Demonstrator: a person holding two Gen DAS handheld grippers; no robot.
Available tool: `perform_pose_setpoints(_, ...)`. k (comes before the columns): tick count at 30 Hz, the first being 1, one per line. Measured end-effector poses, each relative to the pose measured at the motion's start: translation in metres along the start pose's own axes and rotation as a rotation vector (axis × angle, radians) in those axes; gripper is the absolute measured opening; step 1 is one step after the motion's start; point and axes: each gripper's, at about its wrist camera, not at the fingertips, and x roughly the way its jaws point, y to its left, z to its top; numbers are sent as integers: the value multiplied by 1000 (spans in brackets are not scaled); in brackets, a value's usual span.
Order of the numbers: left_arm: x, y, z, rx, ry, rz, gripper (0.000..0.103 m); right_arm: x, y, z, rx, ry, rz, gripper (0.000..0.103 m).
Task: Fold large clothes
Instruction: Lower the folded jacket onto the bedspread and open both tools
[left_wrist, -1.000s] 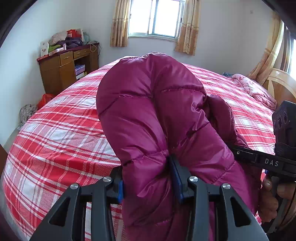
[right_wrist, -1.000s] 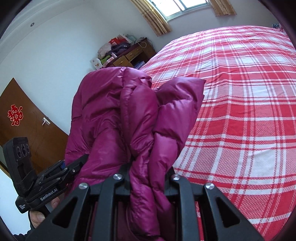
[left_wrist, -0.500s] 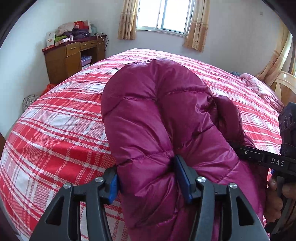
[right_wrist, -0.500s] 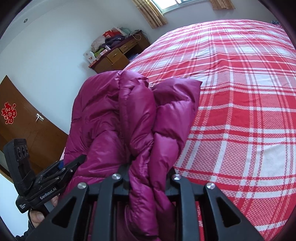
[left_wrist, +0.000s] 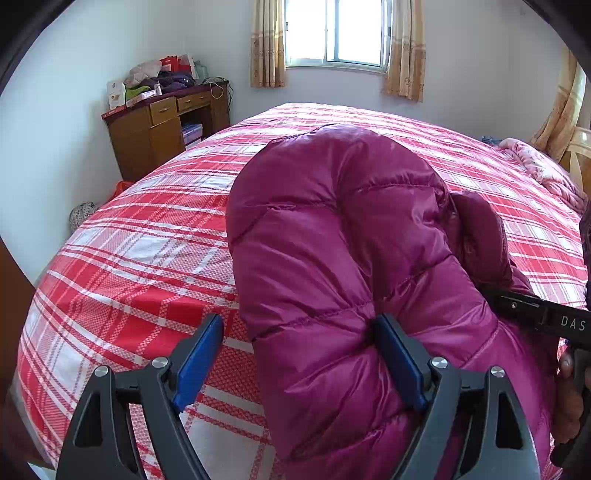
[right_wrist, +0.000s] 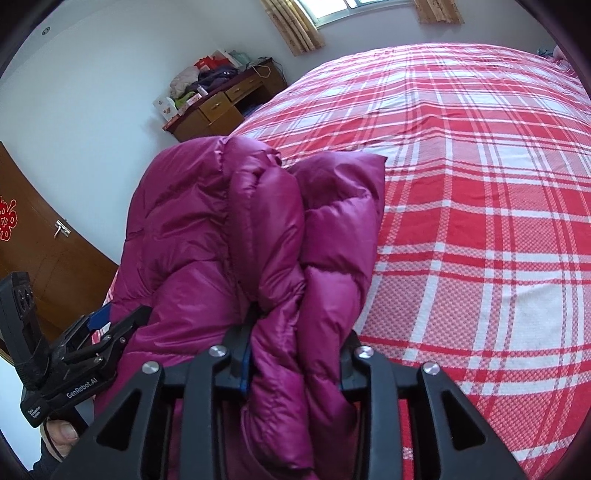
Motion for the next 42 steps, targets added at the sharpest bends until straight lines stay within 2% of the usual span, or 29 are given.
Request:
perform_pose_setpoints(2, -5, -1, 2, 14, 0, 17, 84, -7, 2, -1, -3, -15, -20, 45)
perform_pose_setpoints(5, -19, 0, 4, 34, -25, 43, 84, -23, 9, -1, -11, -58, -48, 49)
perform_pose_setpoints(12, -74, 3, 19, 26, -172, 49, 84, -82, 40, -10, -60, -201, -100, 56)
perform_pose_setpoints(16, -103, 4, 25, 31, -242, 37, 85, -108, 71, -14, -129, -269, -121, 70)
perform_pose_setpoints(20, -124, -3, 29, 34, -281, 26, 85, -123, 89, -16, -171, -296, -124, 71)
perform_pose_setpoints(27, -142, -7, 32, 34, -317, 18, 85, -138, 96, -20, -177, -327, -119, 73)
perform_pose_setpoints(42, -141, -9, 29, 37, -316, 18, 85, -141, 96, -24, -171, -333, -113, 74)
